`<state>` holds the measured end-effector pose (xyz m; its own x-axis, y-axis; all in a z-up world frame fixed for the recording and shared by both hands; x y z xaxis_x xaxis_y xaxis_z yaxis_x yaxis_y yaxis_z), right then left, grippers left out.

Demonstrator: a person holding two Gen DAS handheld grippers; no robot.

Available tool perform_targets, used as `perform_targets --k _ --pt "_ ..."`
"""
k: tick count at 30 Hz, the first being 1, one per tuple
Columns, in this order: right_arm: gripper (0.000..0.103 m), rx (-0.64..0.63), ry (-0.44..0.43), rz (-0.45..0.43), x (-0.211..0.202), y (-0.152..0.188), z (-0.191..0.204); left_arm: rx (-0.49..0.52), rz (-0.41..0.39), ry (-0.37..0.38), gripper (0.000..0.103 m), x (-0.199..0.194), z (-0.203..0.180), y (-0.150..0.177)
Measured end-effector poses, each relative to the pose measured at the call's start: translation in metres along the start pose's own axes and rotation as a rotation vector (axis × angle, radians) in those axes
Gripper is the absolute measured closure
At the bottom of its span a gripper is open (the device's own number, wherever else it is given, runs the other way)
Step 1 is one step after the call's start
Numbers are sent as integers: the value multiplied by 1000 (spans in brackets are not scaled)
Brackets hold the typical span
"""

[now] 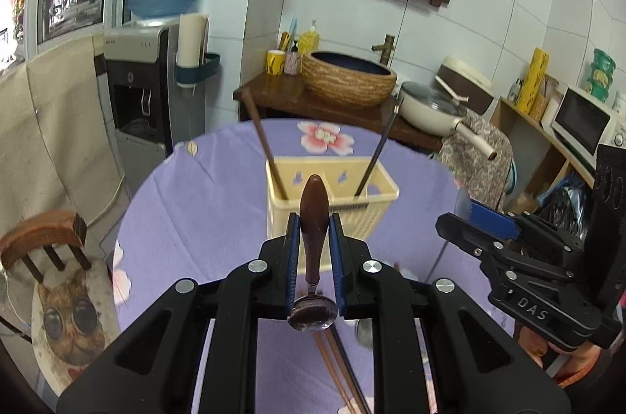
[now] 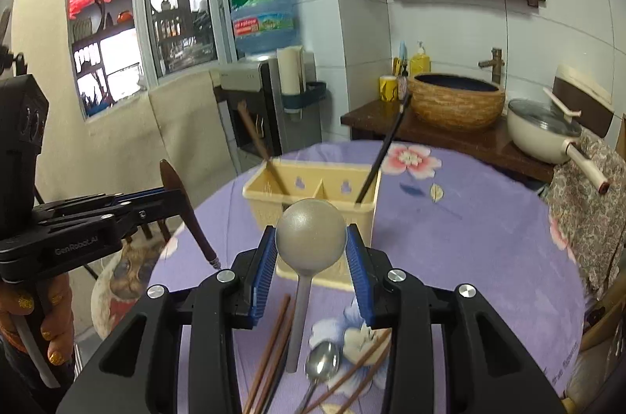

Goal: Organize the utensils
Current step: 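Carry both spoons into the cream holder and open the left tool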

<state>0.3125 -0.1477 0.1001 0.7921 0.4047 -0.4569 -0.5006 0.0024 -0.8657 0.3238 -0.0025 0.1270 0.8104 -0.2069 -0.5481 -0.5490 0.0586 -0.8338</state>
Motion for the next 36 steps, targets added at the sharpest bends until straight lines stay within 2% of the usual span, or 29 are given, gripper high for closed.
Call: perform_targets --k 5,9,14,19,24,29,36 --pt "68 9 30 -103 1 -64 3 -7 -45 2 88 -10 -1 -58" --pt "68 25 90 -179 8 -105 -1 -18 -99 -47 88 -13 1 -102" --pt "68 26 156 -202 30 -108 -8 -47 -104 -92 88 10 10 -127" --pt "68 -5 209 -194 61 -81 -12 -93 -72 -121 88 51 25 -111" --pt "68 -5 219 -134 85 -49 -16 -143 -2 -69 88 83 35 -78" --pt "68 -5 230 -106 95 -29 -20 -112 33 -92 88 100 29 -50" --pt "68 -11 234 -71 102 -11 -23 -107 87 -81 88 123 24 -25"
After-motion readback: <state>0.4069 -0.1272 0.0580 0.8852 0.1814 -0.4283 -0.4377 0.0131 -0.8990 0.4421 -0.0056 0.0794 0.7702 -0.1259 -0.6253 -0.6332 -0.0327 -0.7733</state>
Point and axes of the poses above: each gripper's, at about its wrist camera, not at the fingertips, and x roughly the way its jaws point, z to its left, y to its underside, the point moved 3 cm from there along x, roughly the way its jaws point, and after that the axes turned 7 degrees about x, right-handed, at the moved point
